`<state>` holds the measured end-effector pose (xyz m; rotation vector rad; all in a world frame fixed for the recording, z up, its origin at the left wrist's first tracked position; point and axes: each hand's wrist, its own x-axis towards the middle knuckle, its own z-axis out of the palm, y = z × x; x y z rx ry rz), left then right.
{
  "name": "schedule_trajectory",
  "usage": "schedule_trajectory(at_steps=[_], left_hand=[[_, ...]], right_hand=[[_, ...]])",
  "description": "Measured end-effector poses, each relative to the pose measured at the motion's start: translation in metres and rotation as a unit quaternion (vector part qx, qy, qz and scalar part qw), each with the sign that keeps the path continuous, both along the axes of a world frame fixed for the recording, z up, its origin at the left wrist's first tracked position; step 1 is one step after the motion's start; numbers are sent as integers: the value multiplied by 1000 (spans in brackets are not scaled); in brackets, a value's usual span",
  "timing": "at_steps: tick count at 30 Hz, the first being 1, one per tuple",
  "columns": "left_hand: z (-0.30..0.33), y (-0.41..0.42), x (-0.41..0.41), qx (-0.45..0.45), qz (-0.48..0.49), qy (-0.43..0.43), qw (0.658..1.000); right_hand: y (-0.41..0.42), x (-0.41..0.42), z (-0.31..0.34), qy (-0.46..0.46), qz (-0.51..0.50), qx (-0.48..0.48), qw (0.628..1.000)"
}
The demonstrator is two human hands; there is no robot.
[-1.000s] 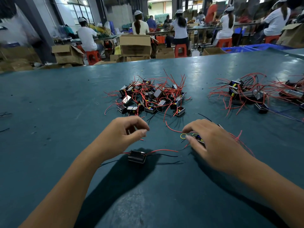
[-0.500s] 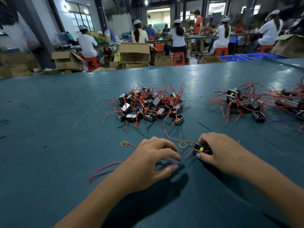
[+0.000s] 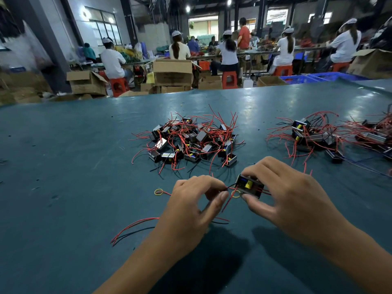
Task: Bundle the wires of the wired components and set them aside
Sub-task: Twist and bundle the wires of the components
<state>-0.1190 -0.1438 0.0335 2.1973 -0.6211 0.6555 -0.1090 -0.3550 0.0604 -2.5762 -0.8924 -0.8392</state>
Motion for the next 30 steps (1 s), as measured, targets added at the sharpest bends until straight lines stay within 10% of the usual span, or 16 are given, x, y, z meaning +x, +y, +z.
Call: schedule_trajectory(at_steps=[6, 14, 30], left_hand=[[5, -1, -3, -105, -5, 24, 994], [1, -8, -8, 42, -23, -105, 993], [3, 1, -2, -1, -11, -25, 1000]], right_hand=[[5, -4, -3, 2, 3, 1, 1000], [10, -4, -10, 31, 5, 34, 999], [3, -3, -10, 68, 21, 69, 995]])
